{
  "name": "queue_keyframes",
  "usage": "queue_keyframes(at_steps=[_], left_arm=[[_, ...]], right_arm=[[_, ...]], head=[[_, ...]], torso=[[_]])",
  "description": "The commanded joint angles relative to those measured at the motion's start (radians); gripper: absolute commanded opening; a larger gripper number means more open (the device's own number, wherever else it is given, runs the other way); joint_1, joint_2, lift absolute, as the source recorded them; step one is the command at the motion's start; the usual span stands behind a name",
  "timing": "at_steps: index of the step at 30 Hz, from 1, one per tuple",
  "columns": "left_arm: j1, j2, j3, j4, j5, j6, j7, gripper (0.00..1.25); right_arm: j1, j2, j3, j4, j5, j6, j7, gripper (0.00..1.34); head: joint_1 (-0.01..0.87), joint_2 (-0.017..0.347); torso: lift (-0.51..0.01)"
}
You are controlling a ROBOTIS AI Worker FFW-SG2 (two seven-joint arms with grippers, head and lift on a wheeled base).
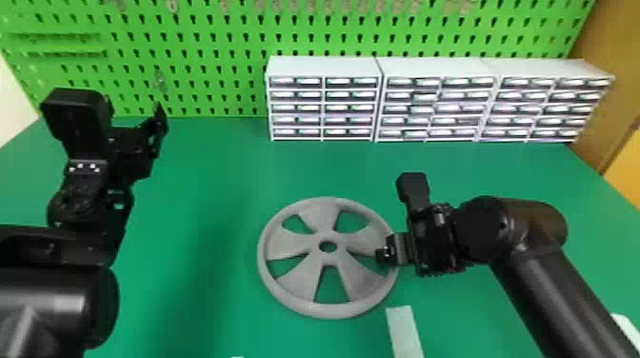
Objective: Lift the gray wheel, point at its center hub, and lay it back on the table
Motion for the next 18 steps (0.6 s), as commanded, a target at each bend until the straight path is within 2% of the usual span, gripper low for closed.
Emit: queue_keyframes(at_steps=[1, 14, 18], left_arm=[[0.000, 0.000, 0.000, 0.000, 0.001, 0.000, 0.000, 0.70], [-0.005, 0.000, -0.004, 0.000, 0.001, 0.000, 0.000, 0.70], [-0.018, 0.002, -0.011, 0.000, -0.002, 0.000, 0.000, 0.70]], right_arm=[[-0.003, 0.000, 0.007, 0.001, 0.007, 0.004, 0.000, 0.47], [-0.021, -0.009, 0.035, 0.021, 0.018, 0.011, 0.000, 0.36], [-0.029, -0.014, 0.044, 0.027, 0.030, 0.009, 0.000, 0.27]], head=[[0.692, 0.048], [0.692, 0.048], [0.692, 0.048]], torso=[[-0.096], [-0.096], [-0.096]])
